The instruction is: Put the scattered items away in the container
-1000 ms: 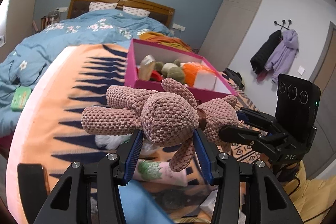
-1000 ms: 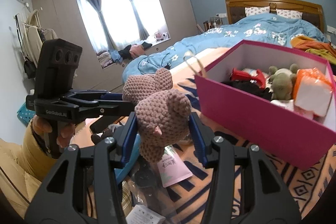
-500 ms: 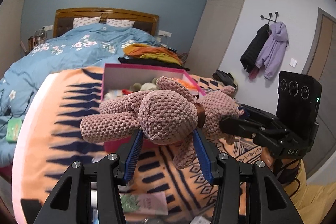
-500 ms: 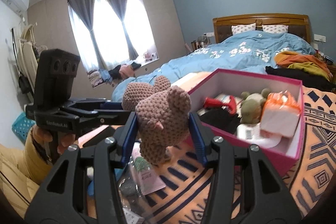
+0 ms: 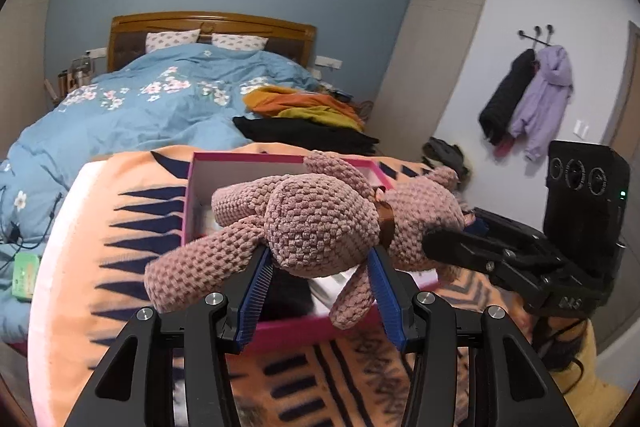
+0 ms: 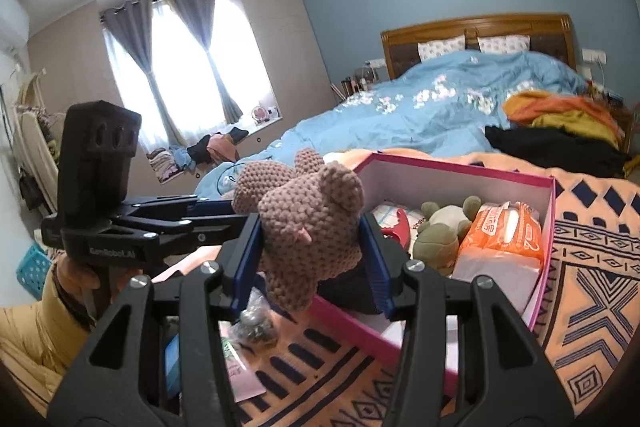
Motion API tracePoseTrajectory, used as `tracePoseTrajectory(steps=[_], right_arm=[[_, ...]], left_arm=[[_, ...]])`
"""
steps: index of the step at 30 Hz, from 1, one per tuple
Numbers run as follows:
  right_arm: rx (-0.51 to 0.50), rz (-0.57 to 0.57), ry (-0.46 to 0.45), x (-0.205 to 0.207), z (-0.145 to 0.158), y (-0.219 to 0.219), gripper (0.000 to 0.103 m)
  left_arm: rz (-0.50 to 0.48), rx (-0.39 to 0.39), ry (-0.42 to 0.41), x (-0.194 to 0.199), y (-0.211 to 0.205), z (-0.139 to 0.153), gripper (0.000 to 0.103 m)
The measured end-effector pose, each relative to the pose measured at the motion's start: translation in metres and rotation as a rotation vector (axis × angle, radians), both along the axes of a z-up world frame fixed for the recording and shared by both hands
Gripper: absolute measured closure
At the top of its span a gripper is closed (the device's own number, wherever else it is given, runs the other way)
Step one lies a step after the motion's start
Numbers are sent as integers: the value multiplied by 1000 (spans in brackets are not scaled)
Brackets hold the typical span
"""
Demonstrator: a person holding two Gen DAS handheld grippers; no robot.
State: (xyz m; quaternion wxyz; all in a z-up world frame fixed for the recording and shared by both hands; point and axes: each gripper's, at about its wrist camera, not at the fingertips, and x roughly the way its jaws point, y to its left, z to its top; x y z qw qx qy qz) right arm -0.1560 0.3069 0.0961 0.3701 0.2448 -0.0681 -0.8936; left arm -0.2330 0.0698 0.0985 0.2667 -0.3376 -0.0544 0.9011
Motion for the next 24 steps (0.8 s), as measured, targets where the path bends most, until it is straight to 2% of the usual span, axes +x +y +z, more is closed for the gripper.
tracePoseTrajectory(steps=[11, 19, 24], right_arm=[[-14, -61, -127, -62, -20, 3, 52], [-25, -101, -204, -92, -36, 9, 52], [4, -113, -242, -108, -43, 5, 52]], left_arm=[[18, -8, -86, -59, 13, -20, 53], [28, -52, -115, -85, 29, -33, 53], [41, -75, -137, -100, 32, -42, 53]])
